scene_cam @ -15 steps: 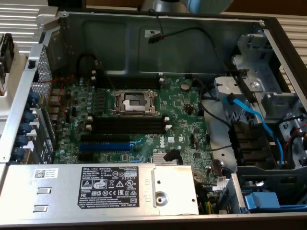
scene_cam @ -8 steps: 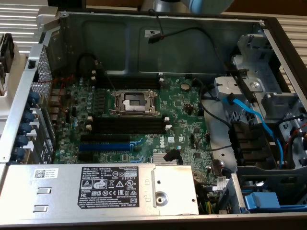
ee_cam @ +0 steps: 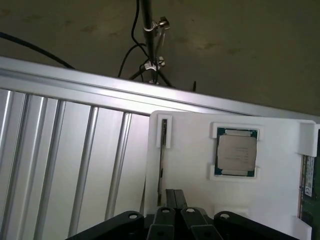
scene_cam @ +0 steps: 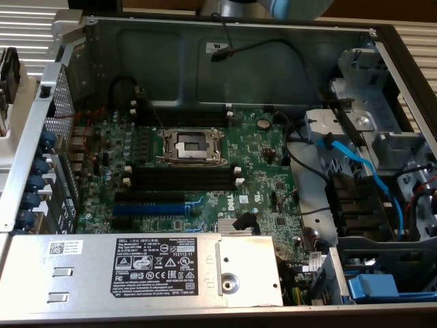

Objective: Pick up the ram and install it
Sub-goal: 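Pick up the ram and move it above insertion slot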

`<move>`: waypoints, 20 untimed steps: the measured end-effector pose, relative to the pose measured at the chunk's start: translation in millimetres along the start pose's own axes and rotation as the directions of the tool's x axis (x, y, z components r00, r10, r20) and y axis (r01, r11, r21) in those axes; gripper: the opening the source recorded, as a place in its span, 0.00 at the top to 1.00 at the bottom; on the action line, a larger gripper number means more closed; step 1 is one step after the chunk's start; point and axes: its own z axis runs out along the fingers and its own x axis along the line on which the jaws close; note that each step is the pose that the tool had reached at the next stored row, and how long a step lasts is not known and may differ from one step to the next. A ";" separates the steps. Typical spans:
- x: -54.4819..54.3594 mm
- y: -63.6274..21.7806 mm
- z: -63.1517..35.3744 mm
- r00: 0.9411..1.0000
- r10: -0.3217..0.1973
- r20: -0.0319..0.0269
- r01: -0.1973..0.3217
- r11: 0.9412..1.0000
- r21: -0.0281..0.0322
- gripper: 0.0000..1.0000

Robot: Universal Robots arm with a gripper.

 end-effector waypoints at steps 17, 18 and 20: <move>11.9 0.7 16.5 1.000 0.009 0.003 -0.009 1.000 0.000 0.90; 12.0 0.7 16.5 1.000 0.009 0.003 -0.009 1.000 0.000 0.90; 12.3 0.7 16.5 1.000 0.009 0.003 -0.009 1.000 0.000 0.90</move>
